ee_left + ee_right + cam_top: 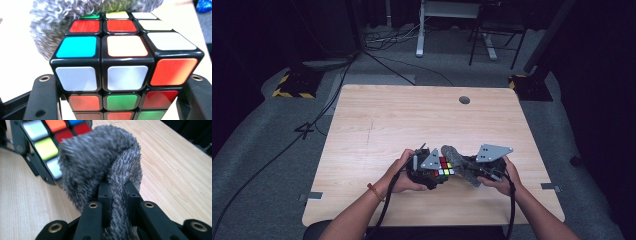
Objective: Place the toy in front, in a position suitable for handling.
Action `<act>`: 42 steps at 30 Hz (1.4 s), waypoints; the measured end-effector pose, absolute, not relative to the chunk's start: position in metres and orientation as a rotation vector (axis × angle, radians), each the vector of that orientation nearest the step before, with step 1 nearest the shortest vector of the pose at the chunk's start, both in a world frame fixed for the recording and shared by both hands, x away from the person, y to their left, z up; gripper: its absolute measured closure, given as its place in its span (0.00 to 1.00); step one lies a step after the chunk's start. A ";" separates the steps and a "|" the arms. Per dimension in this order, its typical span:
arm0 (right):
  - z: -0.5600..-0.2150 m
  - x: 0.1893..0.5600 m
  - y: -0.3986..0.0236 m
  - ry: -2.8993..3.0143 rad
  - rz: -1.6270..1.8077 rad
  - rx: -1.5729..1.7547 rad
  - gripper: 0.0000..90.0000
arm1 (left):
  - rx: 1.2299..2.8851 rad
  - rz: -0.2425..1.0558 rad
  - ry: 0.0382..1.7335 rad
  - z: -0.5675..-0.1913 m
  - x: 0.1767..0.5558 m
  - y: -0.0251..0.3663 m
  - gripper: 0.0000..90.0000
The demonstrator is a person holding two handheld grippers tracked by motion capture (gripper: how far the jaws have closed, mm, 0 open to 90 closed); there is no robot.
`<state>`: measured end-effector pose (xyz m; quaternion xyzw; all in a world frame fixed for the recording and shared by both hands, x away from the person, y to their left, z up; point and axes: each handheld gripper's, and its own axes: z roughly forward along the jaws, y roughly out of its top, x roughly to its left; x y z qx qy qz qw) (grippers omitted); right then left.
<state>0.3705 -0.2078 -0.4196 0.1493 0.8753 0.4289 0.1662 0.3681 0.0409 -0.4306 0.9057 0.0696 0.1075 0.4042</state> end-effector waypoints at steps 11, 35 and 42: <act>-0.415 0.364 -0.205 2.516 1.324 0.401 0.88 | 2.286 0.271 0.174 -0.432 0.369 0.041 0.37; -0.408 0.358 -0.206 2.495 1.413 0.376 0.89 | 2.314 0.261 0.181 -0.436 0.372 0.037 0.37; -0.403 0.355 -0.202 2.452 1.413 0.350 0.89 | 2.309 0.264 0.180 -0.436 0.370 0.037 0.37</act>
